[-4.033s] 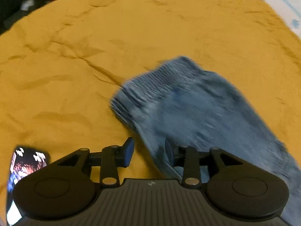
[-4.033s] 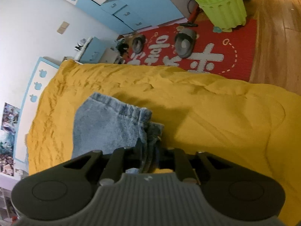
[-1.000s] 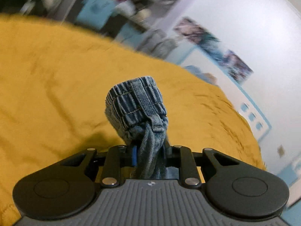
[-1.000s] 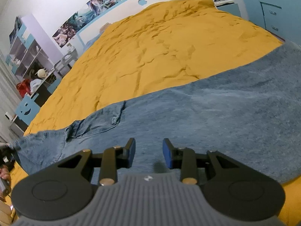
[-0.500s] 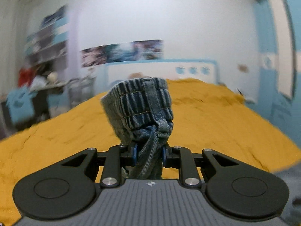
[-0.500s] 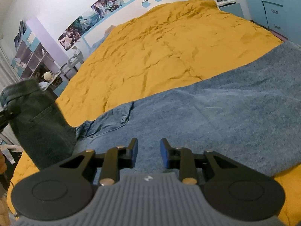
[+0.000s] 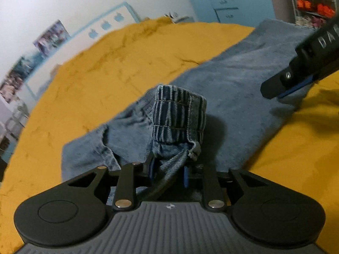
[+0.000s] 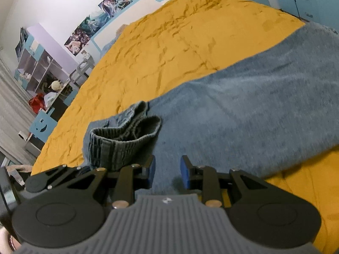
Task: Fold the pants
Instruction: 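Lay the waistband onto the jeans with the left gripper while the right gripper holds the hem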
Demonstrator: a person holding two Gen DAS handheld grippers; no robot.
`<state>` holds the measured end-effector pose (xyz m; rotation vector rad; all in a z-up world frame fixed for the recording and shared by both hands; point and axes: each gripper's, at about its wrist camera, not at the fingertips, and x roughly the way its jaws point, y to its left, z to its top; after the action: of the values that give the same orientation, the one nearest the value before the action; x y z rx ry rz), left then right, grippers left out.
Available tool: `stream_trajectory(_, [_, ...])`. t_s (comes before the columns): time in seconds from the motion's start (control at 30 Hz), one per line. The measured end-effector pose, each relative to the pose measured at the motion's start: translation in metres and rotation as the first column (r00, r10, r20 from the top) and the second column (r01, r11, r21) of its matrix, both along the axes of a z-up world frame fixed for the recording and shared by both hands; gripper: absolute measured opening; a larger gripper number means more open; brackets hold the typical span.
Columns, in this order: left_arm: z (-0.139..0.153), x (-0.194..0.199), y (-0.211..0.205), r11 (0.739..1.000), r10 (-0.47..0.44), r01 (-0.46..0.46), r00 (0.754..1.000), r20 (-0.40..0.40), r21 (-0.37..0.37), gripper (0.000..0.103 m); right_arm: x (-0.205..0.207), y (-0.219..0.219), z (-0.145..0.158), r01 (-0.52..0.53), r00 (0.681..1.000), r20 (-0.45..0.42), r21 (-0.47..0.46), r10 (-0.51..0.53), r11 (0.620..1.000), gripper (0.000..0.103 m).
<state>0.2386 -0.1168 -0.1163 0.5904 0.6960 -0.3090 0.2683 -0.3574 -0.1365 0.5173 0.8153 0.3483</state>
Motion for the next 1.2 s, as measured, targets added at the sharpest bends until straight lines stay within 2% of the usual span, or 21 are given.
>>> stream_trajectory(0.13, [0.008, 0.008, 0.012, 0.998, -0.036, 0.03, 0.995, -0.092, -0.061, 0.04, -0.002, 0.002, -0.005, -0.006, 1.0, -0.015, 0.032, 0.007, 0.999, 0.024])
stream_trajectory(0.2, [0.016, 0.013, 0.022, 0.993, -0.053, 0.037, 0.99, -0.133, -0.115, 0.046, -0.002, 0.002, -0.004, -0.009, 1.0, -0.016, 0.057, 0.01, 0.998, 0.024])
stream_trajectory(0.27, [0.028, 0.014, 0.03, 0.98, -0.082, 0.05, 0.983, -0.164, -0.192, 0.063, -0.001, 0.002, -0.001, -0.018, 1.0, -0.015, 0.074, 0.019, 0.997, 0.024])
stream_trajectory(0.33, [0.041, 0.009, 0.033, 0.958, -0.113, 0.053, 0.973, -0.201, -0.283, 0.063, 0.0, 0.004, 0.004, -0.028, 1.0, -0.006, 0.081, 0.028, 0.996, 0.024])
stream_trajectory(0.47, [0.063, 0.025, 0.053, 0.902, -0.107, -0.004, 0.967, -0.232, -0.432, 0.062, 0.004, 0.005, 0.016, -0.044, 0.999, 0.021, 0.114, 0.042, 0.993, 0.024])
stream_trajectory(0.5, [0.066, 0.032, 0.058, 0.885, -0.093, -0.032, 0.966, -0.242, -0.465, 0.06, 0.007, 0.006, 0.019, -0.046, 0.999, 0.025, 0.122, 0.043, 0.991, 0.024])
stream_trajectory(0.53, [0.067, 0.04, 0.063, 0.872, -0.067, -0.064, 0.966, -0.248, -0.485, 0.052, 0.01, 0.008, 0.021, -0.045, 0.999, 0.026, 0.135, 0.042, 0.99, 0.024])
stream_trajectory(0.6, [0.065, 0.056, 0.07, 0.862, 0.009, -0.143, 0.963, -0.268, -0.486, 0.045, 0.019, 0.013, 0.024, -0.051, 0.998, 0.032, 0.173, 0.046, 0.984, 0.024])
stream_trajectory(0.67, [0.053, 0.074, 0.077, 0.84, 0.069, -0.229, 0.945, -0.321, -0.492, 0.031, 0.026, 0.022, 0.026, -0.065, 0.997, 0.046, 0.213, 0.056, 0.975, 0.024])
stream_trajectory(0.73, [0.039, 0.083, 0.08, 0.83, 0.093, -0.275, 0.927, -0.364, -0.486, 0.026, 0.033, 0.032, 0.024, -0.081, 0.996, 0.044, 0.24, 0.073, 0.967, 0.024])
stream_trajectory(0.8, [0.024, 0.084, 0.08, 0.836, 0.099, -0.286, 0.918, -0.384, -0.468, 0.025, 0.038, 0.045, 0.016, -0.098, 0.995, 0.014, 0.228, 0.097, 0.969, 0.019])
stream_trajectory(0.87, [0.01, 0.084, 0.078, 0.852, 0.115, -0.309, 0.898, -0.424, -0.423, 0.022, 0.037, 0.056, 0.003, -0.113, 0.992, -0.029, 0.196, 0.121, 0.974, 0.006])
stream_trajectory(0.9, [-0.001, 0.085, 0.078, 0.859, 0.128, -0.329, 0.88, -0.458, -0.392, 0.022, 0.036, 0.059, -0.003, -0.113, 0.991, -0.049, 0.168, 0.123, 0.979, 0.004])
stream_trajectory(0.97, [-0.015, 0.085, 0.079, 0.86, 0.134, -0.339, 0.871, -0.473, -0.381, 0.022, 0.034, 0.063, -0.02, -0.114, 0.987, -0.097, 0.154, 0.13, 0.981, 0.003])
stream_trajectory(1.0, [-0.017, 0.084, 0.081, 0.856, 0.133, -0.341, 0.871, -0.472, -0.388, 0.022, 0.033, 0.062, -0.029, -0.107, 0.984, -0.123, 0.165, 0.128, 0.98, 0.003])
stream_trajectory(1.1, [-0.015, 0.087, 0.082, 0.851, 0.139, -0.346, 0.874, -0.466, -0.395, 0.022, 0.037, 0.053, -0.039, -0.107, 0.982, -0.129, 0.233, 0.14, 0.966, 0.004])
stream_trajectory(1.2, [-0.011, 0.089, 0.081, 0.862, 0.135, -0.335, 0.875, -0.465, -0.38, 0.023, 0.044, 0.043, -0.026, -0.134, 0.984, -0.081, 0.259, 0.16, 0.957, 0.018])
